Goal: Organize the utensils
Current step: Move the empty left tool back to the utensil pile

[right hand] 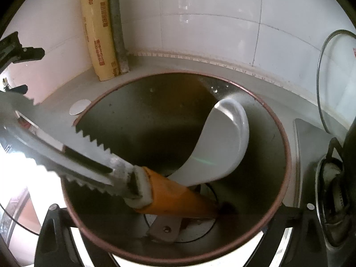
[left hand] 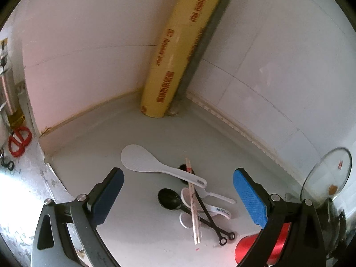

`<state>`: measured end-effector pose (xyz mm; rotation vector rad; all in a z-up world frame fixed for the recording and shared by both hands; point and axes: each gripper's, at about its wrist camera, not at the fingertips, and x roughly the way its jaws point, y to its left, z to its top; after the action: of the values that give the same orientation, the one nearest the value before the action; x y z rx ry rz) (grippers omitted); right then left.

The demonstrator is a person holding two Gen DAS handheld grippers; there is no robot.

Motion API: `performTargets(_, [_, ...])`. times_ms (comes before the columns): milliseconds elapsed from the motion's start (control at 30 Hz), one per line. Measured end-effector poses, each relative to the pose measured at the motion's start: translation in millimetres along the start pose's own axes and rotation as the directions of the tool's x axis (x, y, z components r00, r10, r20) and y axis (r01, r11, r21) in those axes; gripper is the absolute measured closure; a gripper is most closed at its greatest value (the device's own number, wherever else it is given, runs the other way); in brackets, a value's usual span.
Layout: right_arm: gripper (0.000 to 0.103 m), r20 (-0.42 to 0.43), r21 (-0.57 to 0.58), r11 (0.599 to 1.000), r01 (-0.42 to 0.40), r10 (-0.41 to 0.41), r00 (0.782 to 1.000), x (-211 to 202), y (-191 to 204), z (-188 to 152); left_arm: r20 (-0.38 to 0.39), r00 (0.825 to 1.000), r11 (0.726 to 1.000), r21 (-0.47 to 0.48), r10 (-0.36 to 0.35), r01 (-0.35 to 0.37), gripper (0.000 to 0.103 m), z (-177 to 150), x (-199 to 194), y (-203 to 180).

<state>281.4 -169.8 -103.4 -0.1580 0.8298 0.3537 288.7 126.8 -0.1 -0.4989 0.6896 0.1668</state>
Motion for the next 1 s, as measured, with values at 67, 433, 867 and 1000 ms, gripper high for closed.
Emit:
performTargets(67, [0.0, 0.006, -0.004, 1.0, 0.002, -0.002, 1.0, -2, 0, 0, 0.002, 1.0, 0.999, -0.026, 0.023, -0.023, 0.004, 2, 2, 10])
performTargets(433, [0.0, 0.039, -0.016, 1.0, 0.018, -0.017, 0.999, -14, 0, -4, 0.041, 0.989, 0.987, -0.074, 0.144, -0.14, 0.004, -3, 12, 44])
performTargets(867, [0.0, 0.028, -0.007, 1.0, -0.015, 0.015, 0.999, -8, -1, -2, -0.171, 0.985, 0.985, -0.163, 0.023, -0.051, 0.004, -3, 60, 80])
performTargets(1000, [0.0, 0.023, 0.005, 1.0, -0.029, 0.029, 0.999, -7, -5, -3, -0.21, 0.978, 0.979, -0.2, -0.008, -0.035, 0.004, -2, 69, 92])
